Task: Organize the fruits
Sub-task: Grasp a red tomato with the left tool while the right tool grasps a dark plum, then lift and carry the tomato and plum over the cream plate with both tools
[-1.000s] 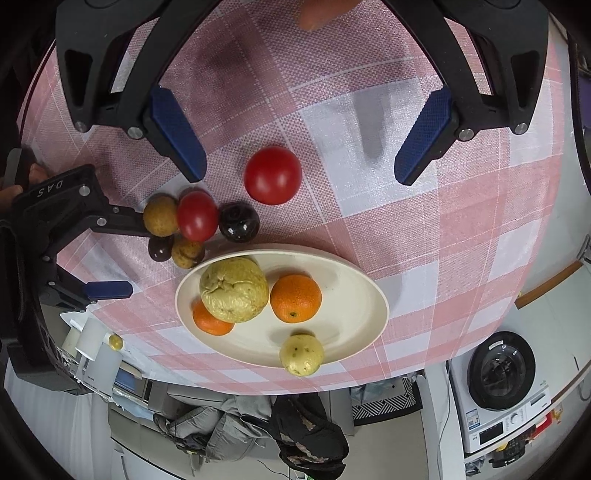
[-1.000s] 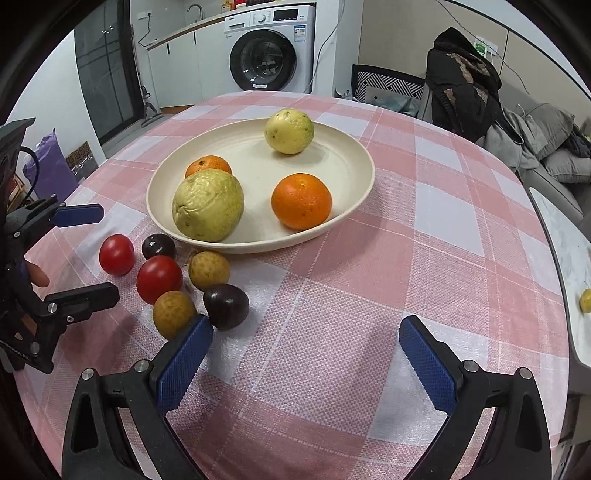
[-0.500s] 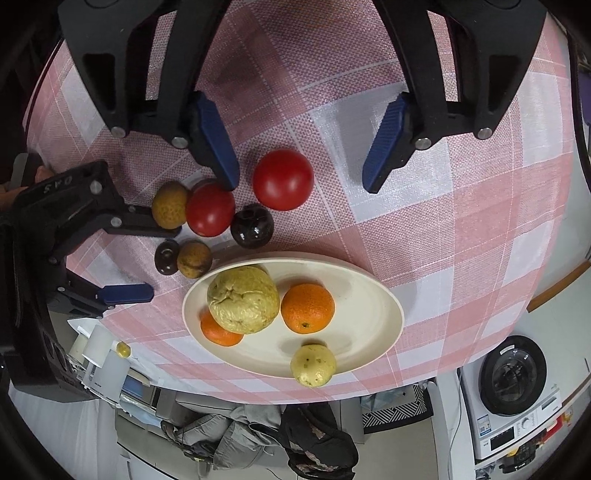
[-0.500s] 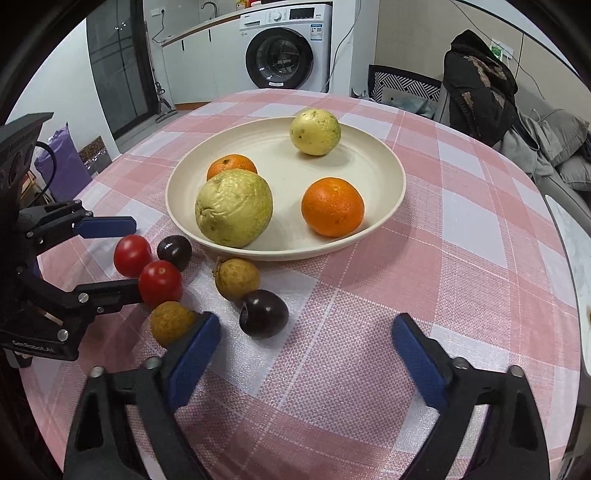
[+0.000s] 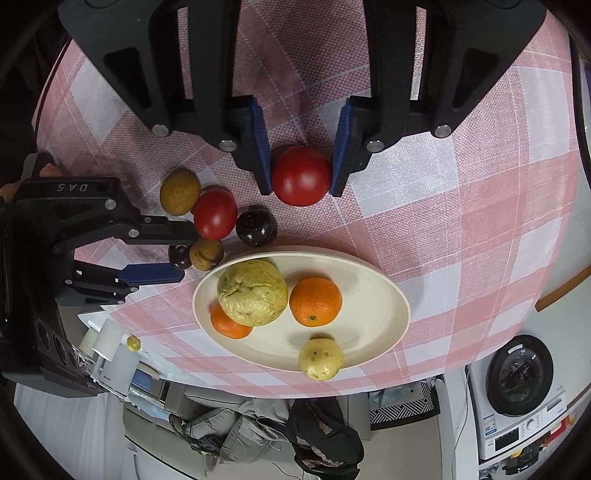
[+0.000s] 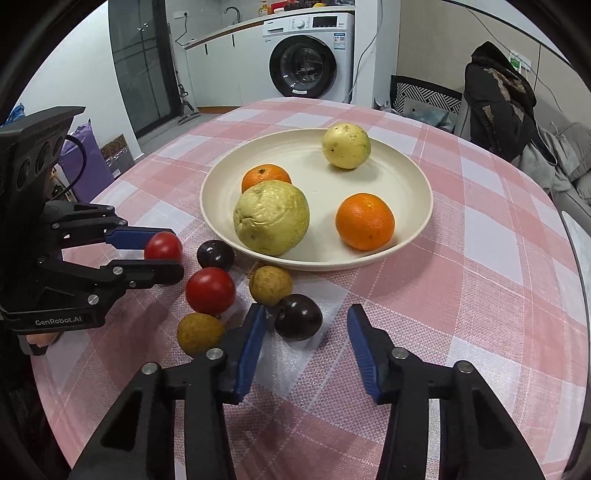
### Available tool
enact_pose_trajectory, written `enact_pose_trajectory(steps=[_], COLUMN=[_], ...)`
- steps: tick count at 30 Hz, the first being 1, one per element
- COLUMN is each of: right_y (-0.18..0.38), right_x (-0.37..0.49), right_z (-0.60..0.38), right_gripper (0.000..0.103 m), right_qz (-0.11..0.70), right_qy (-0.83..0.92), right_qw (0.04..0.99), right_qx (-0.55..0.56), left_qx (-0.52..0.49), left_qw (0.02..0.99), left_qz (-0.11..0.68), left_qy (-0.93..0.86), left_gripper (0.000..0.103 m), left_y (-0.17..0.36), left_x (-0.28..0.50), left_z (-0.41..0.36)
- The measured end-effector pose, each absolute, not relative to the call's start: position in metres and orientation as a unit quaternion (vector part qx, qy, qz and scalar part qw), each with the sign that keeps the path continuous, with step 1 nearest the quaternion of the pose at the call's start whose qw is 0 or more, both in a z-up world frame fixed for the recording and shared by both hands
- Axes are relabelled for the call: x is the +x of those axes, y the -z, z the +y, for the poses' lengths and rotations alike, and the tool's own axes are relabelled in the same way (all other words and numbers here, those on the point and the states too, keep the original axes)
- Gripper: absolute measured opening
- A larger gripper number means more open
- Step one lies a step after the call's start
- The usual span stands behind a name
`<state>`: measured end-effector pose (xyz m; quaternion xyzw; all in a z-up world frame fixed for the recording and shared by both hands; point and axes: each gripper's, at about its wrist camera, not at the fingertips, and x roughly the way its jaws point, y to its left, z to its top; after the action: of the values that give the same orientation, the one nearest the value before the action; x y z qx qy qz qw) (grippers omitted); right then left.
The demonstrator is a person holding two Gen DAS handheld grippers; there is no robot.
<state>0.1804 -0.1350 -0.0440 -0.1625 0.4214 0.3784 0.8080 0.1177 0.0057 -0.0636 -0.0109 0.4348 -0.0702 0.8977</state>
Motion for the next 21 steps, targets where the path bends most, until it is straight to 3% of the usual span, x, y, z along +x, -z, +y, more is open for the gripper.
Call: enact_pose_trajectory(steps=[17,21], right_y=[0.043,0.039], right_x=[0.175,0.174], right_z=[-0.136,-0.142], right_gripper=[0.026,0.026], right_qz=[0.419,0.413], right_qy=[-0.384,-0.379], right_qw=[0.807,0.812], right_qx=[-0.164,-0.161], left_qx=[-0.015,-0.017], left_qw=[0.907,0.909], left_qz=[0.415,0.41], left_qy=[0.075,0.074], left_gripper=[0.027,0.027], left_y=[0.056,0.053], left_x=[0.112,0.11], left_z=[0.007,0.01])
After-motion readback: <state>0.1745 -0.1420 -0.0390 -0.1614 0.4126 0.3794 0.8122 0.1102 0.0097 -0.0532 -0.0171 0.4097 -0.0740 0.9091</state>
